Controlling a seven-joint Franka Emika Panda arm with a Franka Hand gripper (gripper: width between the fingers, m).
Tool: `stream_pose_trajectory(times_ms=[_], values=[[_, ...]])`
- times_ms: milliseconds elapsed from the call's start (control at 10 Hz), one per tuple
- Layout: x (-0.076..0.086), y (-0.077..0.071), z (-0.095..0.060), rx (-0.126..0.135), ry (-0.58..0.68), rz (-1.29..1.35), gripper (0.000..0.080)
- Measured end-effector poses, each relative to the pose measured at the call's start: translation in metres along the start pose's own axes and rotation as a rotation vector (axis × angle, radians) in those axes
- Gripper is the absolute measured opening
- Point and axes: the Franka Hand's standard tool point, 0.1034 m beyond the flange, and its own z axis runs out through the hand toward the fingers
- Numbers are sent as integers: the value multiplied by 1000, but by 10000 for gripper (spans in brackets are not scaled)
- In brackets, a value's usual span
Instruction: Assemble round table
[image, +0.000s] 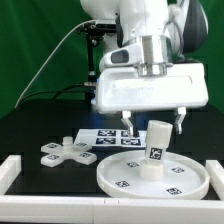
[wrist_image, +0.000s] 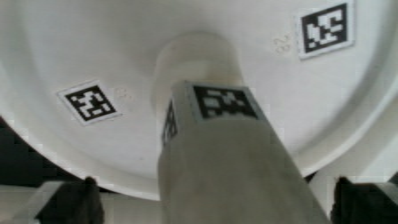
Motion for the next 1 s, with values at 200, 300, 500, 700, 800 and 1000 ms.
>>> stream_pose_trajectory(times_ms=[200,300,500,700,800,1000], values=[[8,0,1,29,-92,7,649],[-5,-1,7,45,-162,10,649],[-7,9,8,49,-176,-17,649],[-9,8,9,48,-179,0,649],[-9,9,9,48,-178,-2,521],[-9,9,9,41,-179,102,407]])
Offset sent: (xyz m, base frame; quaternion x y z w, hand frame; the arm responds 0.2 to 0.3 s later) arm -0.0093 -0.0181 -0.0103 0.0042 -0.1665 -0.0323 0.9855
